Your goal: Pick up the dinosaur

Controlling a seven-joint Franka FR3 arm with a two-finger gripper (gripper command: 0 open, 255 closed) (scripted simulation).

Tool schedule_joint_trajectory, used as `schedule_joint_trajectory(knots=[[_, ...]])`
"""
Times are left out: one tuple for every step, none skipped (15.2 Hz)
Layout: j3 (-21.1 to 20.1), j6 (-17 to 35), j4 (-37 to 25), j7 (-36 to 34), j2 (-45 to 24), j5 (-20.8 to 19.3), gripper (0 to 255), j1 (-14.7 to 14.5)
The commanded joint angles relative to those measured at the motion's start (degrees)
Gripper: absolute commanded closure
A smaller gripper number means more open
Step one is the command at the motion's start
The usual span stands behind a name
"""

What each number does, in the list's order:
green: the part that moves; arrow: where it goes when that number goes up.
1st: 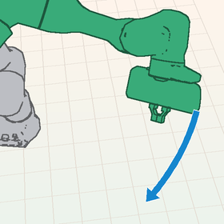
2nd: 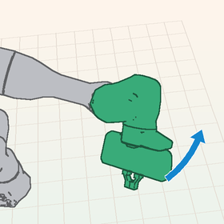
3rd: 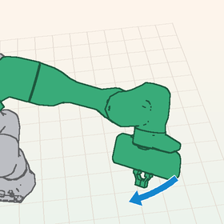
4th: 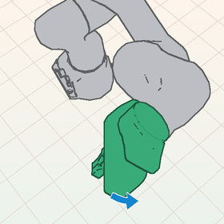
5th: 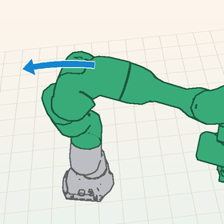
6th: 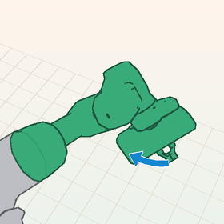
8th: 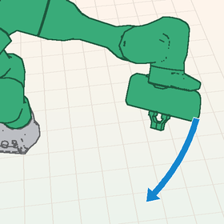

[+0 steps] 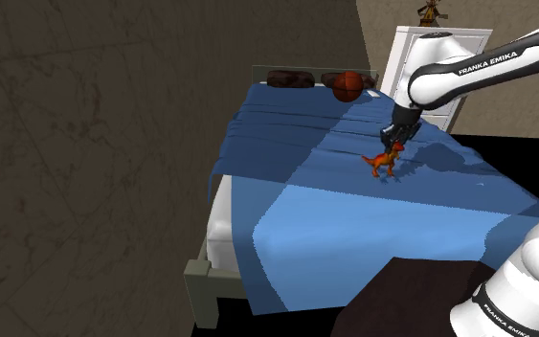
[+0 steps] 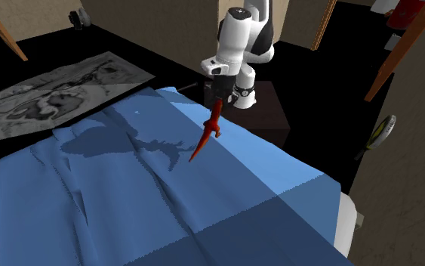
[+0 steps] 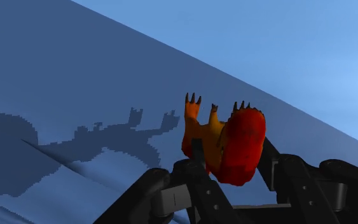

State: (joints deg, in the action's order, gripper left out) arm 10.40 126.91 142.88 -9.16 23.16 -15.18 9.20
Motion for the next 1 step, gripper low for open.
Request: schedule_joint_trajectory(knots=[[-0.09, -0.47, -0.23, 0.00, 0.23, 0.07, 255, -0.04]])
